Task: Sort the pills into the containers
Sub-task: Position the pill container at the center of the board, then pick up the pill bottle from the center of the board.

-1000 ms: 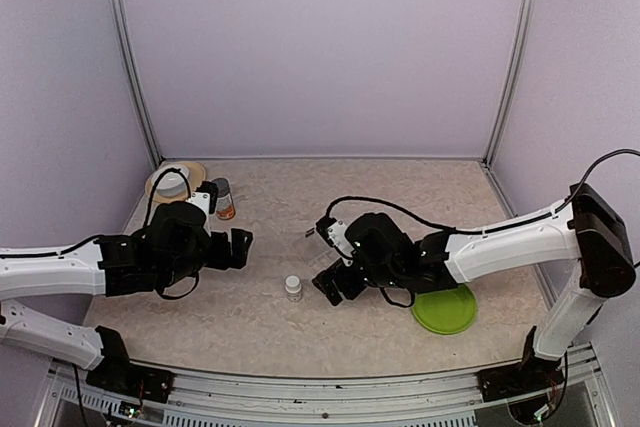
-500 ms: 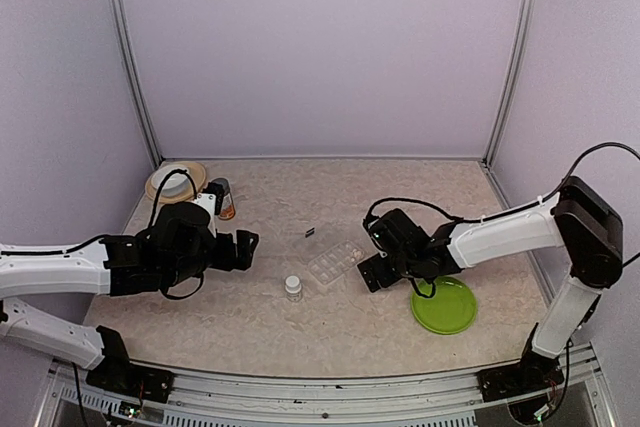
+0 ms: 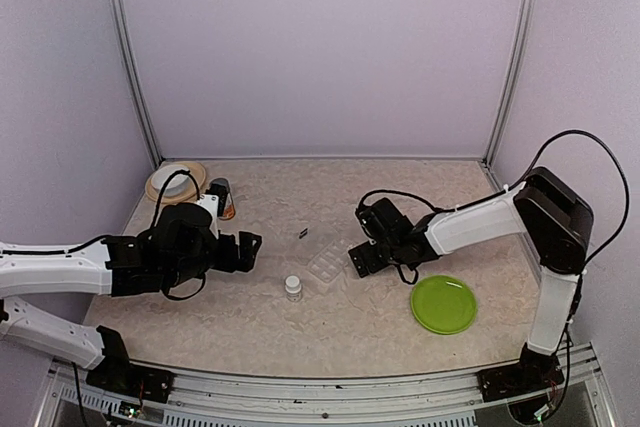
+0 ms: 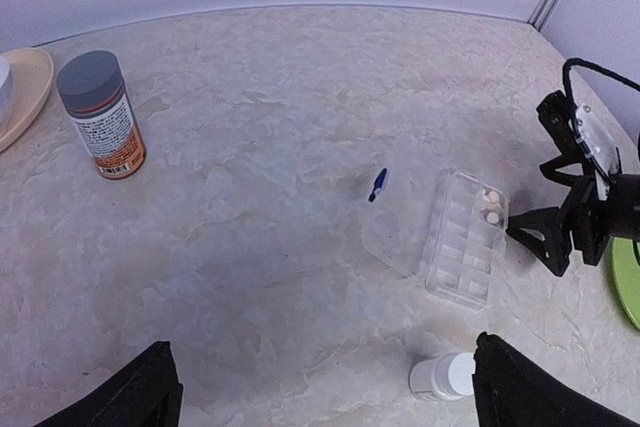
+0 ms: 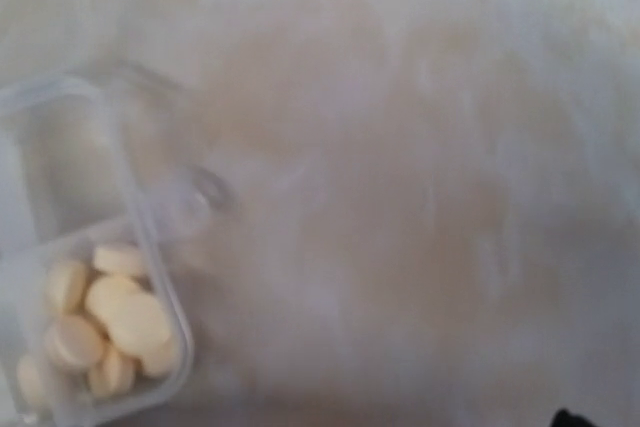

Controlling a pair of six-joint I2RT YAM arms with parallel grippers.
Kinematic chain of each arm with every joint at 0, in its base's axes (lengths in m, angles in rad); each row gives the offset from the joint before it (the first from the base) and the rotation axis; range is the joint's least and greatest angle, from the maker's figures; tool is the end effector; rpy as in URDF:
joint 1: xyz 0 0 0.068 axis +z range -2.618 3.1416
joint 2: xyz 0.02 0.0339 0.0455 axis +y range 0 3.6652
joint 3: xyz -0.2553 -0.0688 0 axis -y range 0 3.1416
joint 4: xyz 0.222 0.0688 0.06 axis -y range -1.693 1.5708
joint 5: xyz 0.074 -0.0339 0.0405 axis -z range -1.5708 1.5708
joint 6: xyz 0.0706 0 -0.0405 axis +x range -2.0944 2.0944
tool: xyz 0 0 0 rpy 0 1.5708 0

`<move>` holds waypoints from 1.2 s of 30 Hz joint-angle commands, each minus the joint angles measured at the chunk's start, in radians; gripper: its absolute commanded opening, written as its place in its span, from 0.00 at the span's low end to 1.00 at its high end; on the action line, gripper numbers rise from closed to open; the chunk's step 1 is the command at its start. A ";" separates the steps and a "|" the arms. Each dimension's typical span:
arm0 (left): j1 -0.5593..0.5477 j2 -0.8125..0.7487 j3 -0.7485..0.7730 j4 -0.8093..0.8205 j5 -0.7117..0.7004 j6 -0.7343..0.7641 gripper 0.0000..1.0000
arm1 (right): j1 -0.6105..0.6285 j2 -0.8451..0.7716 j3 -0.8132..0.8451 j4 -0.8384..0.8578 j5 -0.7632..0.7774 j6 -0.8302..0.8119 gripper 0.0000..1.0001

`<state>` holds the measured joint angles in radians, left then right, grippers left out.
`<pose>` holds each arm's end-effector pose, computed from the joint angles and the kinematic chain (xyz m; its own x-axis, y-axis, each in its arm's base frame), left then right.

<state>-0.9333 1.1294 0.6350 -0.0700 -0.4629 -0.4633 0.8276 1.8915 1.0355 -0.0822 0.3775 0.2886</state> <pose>0.1746 -0.1827 0.2184 -0.5058 0.0110 -0.8626 0.3001 0.9397 -0.1639 0.2721 0.2577 0.1148 -0.6760 -0.3446 -0.6514 -0.3595 0.9258 -0.1167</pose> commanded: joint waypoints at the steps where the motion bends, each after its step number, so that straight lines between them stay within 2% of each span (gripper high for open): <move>1: -0.009 0.017 0.007 0.045 0.043 0.033 0.99 | -0.037 0.086 0.051 -0.041 -0.017 -0.051 1.00; 9: -0.025 0.082 0.000 0.099 0.245 0.141 0.99 | -0.070 0.162 0.158 -0.033 -0.049 -0.117 1.00; 13: -0.053 0.142 0.034 0.086 0.289 0.185 0.99 | -0.072 0.163 0.188 -0.049 -0.044 -0.126 1.00; 23: -0.078 0.356 0.147 0.025 0.272 0.207 0.97 | -0.088 -0.111 -0.014 -0.028 -0.066 -0.064 1.00; 29: -0.076 0.422 0.195 -0.008 0.243 0.188 0.90 | -0.089 -0.326 -0.154 -0.018 -0.074 -0.028 1.00; 36: -0.072 0.446 0.212 -0.018 0.262 0.189 0.75 | -0.087 -0.456 -0.219 -0.019 -0.111 -0.013 1.00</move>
<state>-1.0065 1.5536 0.8108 -0.0692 -0.2024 -0.2821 0.7448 1.4834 0.8505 -0.1024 0.2916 0.2543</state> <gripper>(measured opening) 0.776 0.996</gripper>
